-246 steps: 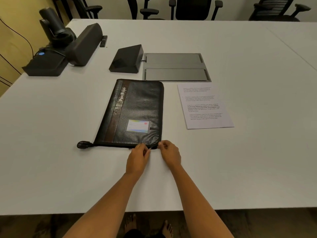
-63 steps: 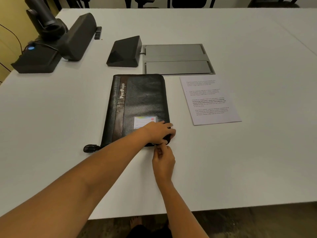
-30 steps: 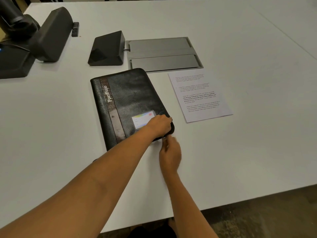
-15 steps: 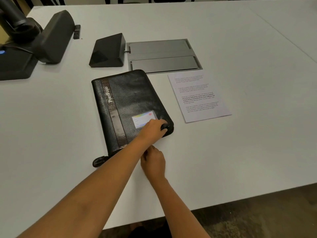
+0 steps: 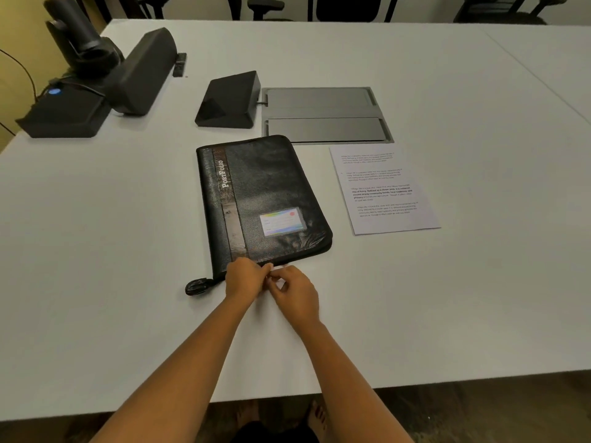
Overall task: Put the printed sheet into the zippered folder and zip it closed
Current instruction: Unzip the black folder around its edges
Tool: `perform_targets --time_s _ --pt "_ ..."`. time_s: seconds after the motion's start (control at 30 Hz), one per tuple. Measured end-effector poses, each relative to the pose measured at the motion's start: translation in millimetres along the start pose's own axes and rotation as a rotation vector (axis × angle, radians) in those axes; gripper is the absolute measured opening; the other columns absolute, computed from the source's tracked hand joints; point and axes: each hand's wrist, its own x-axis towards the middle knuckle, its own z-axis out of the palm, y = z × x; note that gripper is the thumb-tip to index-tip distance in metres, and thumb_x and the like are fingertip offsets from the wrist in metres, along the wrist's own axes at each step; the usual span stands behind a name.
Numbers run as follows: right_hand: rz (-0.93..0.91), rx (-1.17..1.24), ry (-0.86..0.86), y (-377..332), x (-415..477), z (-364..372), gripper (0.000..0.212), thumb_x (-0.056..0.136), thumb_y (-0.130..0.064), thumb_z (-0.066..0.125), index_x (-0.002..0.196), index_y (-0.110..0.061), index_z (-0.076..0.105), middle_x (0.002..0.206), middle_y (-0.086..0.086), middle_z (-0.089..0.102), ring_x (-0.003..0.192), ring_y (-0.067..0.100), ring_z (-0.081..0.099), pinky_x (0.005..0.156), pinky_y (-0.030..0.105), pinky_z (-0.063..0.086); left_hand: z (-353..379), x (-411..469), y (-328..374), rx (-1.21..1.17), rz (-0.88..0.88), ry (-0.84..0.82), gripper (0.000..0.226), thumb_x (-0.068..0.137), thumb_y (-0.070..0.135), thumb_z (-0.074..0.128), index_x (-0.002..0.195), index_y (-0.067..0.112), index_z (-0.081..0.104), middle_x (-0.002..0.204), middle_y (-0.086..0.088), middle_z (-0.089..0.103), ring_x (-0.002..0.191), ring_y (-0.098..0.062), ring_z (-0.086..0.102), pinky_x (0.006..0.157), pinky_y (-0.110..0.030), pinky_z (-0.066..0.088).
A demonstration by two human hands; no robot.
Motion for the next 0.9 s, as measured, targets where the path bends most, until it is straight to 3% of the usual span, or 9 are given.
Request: perform_targets --time_s 0.13,0.23,0.3,0.37,0.5,0.73,0.9 --pt "-0.235 -0.298 0.02 5 17 -20 0.022 0.085 -0.016 0.057 0.105 -0.015 0.065 0.108 0.005 0.064 0.1 0.026 0.055 0.079 0.036 0.045 1 -5 0 -0.036 0.015 0.048 0.023 0.084 0.021 0.069 0.077 0.001 0.075 0.078 -0.02 0.073 0.079 -0.033 0.07 0.08 -0.039 0.058" --pt "-0.357 -0.427 0.067 5 41 -39 0.037 0.079 -0.008 0.063 0.115 -0.011 0.061 0.12 0.011 0.062 0.114 0.032 0.055 0.088 0.041 0.045 4 -11 -3 -0.035 0.052 0.088 0.02 0.085 0.018 0.067 0.077 0.002 0.075 0.078 -0.019 0.073 0.078 -0.033 0.068 0.079 -0.037 0.056" --pt "-0.389 -0.541 -0.084 7 56 -48 0.048 0.086 -0.012 0.057 0.133 -0.014 0.048 0.142 0.011 0.046 0.133 0.031 0.039 0.104 0.043 0.035 5 -14 -7 -0.04 0.086 0.114 0.018 0.087 0.015 0.065 0.081 0.001 0.074 0.08 -0.019 0.072 0.079 -0.033 0.068 0.078 -0.038 0.056" --pt "-0.372 -0.656 -0.222 14 68 -52 0.05 0.094 -0.019 0.047 0.143 -0.02 0.034 0.152 0.006 0.032 0.14 0.029 0.027 0.111 0.041 0.026 6 -17 -10 -0.044 0.111 0.138 0.017 0.088 0.013 0.063 0.088 0.0 0.073 0.083 -0.02 0.072 0.079 -0.033 0.068 0.078 -0.039 0.056" --pt "-0.335 -0.726 -0.276 27 72 -50 0.047 0.1 -0.024 0.035 0.146 -0.026 0.025 0.155 0.004 0.027 0.141 0.029 0.026 0.108 0.04 0.029 3 -15 -17 -0.066 0.113 0.163 0.016 0.088 0.011 0.062 0.088 -0.001 0.073 0.086 -0.021 0.072 0.079 -0.034 0.069 0.077 -0.042 0.057" --pt "-0.356 -0.802 -0.309 30 76 -50 0.048 0.101 -0.029 0.031 0.147 -0.029 0.019 0.155 0.006 0.025 0.141 0.03 0.028 0.105 0.041 0.032 -24 -15 -51 -0.017 0.13 0.245 0.017 0.089 0.013 0.062 0.093 0.0 0.073 0.084 -0.02 0.072 0.079 -0.032 0.068 0.075 -0.034 0.053" --pt "-0.36 -0.836 -0.315 25 70 -43 0.048 0.102 -0.03 0.028 0.148 -0.027 0.017 0.156 0.009 0.023 0.141 0.031 0.028 0.105 0.042 0.032 -41 -14 -65 0.017 0.116 0.356 0.019 0.089 0.01 0.061 0.098 -0.003 0.071 0.091 -0.022 0.072 0.083 -0.035 0.066 0.078 -0.037 0.053"
